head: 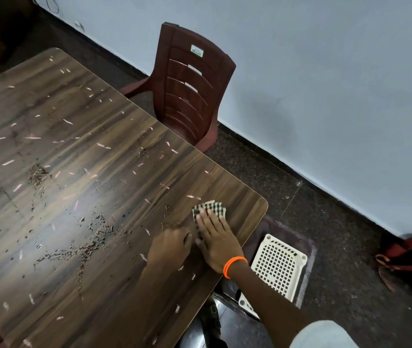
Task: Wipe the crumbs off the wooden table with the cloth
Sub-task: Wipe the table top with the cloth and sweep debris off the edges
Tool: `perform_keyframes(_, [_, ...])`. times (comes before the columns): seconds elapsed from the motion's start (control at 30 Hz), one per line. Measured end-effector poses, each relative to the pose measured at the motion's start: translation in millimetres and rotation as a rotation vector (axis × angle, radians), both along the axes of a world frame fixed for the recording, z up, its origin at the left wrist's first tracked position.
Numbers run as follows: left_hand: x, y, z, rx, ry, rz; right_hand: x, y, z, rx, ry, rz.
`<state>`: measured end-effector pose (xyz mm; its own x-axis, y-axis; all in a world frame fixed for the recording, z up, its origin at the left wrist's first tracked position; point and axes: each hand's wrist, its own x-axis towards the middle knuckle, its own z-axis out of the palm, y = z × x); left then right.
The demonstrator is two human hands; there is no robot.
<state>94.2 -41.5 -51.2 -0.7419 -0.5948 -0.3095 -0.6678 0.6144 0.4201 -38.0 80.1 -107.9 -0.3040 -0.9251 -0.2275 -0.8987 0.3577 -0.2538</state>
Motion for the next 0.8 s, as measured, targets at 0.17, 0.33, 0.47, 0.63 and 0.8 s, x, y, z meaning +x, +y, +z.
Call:
perform_keyframes(0.17, [8, 1, 0, 0.075, 0.025, -0.010, -43, 32, 4, 0.026, 0.073, -0.073])
perform_keyframes(0.33, [15, 2, -3, 0.089, 0.043, 0.005, -92, -9, 11, 0.090, 0.060, -0.439])
perform_keyframes(0.47, [13, -4, -3, 0.092, 0.037, 0.021, -76, -64, 11, 0.061, 0.008, -0.359])
perform_keyframes(0.63, [7, -6, 3, 0.006, 0.059, 0.042, -13, -32, 1, 0.016, 0.021, -0.019])
perform_keyframes(0.8, [-1, -4, 5, -0.005, 0.078, 0.012, -24, 35, -1, 0.000, 0.040, -0.263])
